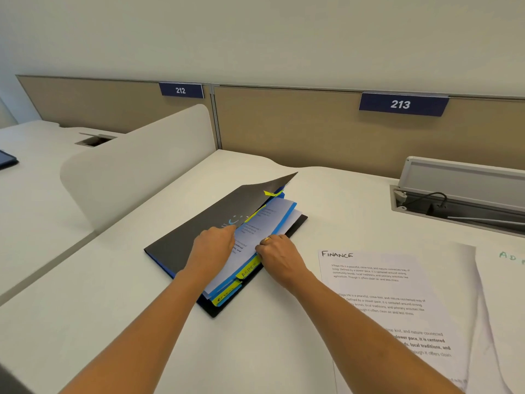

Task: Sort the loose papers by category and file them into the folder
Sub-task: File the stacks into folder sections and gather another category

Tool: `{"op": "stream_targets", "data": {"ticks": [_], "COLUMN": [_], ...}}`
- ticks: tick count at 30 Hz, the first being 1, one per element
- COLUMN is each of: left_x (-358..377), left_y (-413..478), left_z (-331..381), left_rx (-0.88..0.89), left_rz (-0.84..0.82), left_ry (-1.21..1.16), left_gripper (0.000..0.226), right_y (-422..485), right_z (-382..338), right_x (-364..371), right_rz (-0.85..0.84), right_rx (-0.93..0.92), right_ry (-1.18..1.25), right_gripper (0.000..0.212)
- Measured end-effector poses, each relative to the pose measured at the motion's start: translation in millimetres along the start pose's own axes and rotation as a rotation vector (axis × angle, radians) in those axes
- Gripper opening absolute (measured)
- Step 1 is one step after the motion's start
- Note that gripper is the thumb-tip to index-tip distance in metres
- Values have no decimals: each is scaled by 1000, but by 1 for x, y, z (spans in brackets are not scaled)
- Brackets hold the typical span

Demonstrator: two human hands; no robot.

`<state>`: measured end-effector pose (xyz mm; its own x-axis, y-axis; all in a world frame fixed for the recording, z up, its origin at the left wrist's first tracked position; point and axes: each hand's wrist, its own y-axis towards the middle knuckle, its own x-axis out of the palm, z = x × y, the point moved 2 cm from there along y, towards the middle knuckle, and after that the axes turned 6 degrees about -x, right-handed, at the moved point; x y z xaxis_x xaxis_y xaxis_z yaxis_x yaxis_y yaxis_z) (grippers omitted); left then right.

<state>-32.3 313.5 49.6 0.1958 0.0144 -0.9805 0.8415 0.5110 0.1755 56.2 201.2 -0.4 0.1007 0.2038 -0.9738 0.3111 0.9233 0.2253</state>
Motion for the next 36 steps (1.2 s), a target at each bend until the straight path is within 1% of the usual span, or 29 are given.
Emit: {"op": "stream_targets", "data": {"ticks": [2, 4, 5, 6, 8, 10, 11, 13, 15, 16, 18, 19, 20, 22, 24, 26, 28, 33, 36], "left_x": [8, 13, 15, 14, 17, 27, 35, 49, 55, 57, 64, 66, 67, 69, 66, 61, 58, 57, 59], "left_y": [-3, -9, -12, -15, -18, -21, -20, -19, -20, -21, -21, -20, -20, -20, -25, -34, -44, -68, -80], "left_z": [5, 12, 13, 17, 19, 22, 21, 22, 23, 23, 24, 25, 27, 33, 42, 56, 74, 111, 127], "left_rx": [14, 5, 1, 4, 13, -16, -67, -73, -98, -120, -159, -178, -185, -197, -217, -219, -179, -108, -49], "left_rz": [8, -1, 24, 44, 108, 26, 5, 23, 1, -29, -92, -118, -142, -166, -158, -98, -56, -13, -46], "left_ry": [110, 161, 201, 230, 227, 162, 162, 129, 94, 71, -13, -49, -68, -100, -177, -260, -296, -363, -337], "left_gripper": [29, 25, 22, 24, 35, 23, 21, 24, 25, 25, 26, 27, 29, 35, 41, 46, 50, 58, 59], "right_y": [-4, -10, -14, -19, -28, -37, -41, -49, -59, -63, -74, -81, -87, -103, -122, -140, -160, -203, -220], "right_z": [1, 3, 4, 4, 5, 5, 6, 8, 11, 12, 15, 17, 21, 31, 42, 53, 65, 86, 89], "right_x": [2, 0, -2, -3, -4, -6, -6, -8, -9, -10, -10, -14, -16, -16, -17, -21, -24, -38, -42], "right_rz": [54, 136, 175, 203, 228, 231, 260, 315, 330, 309, 268, 262, 218, 120, 64, 31, -1, -9, -83], "right_rx": [6, 2, -9, -20, -20, 5, 4, 13, 57, 92, 196, 260, 334, 460, 540, 609, 669, 777, 783], "right_ry": [35, 54, 64, 74, 98, 127, 135, 168, 204, 226, 265, 289, 324, 382, 378, 371, 349, 265, 258], "right_gripper": [15, 8, 3, 7, 24, 36, 40, 44, 48, 48, 42, 39, 39, 41, 41, 42, 43, 40, 48]}}
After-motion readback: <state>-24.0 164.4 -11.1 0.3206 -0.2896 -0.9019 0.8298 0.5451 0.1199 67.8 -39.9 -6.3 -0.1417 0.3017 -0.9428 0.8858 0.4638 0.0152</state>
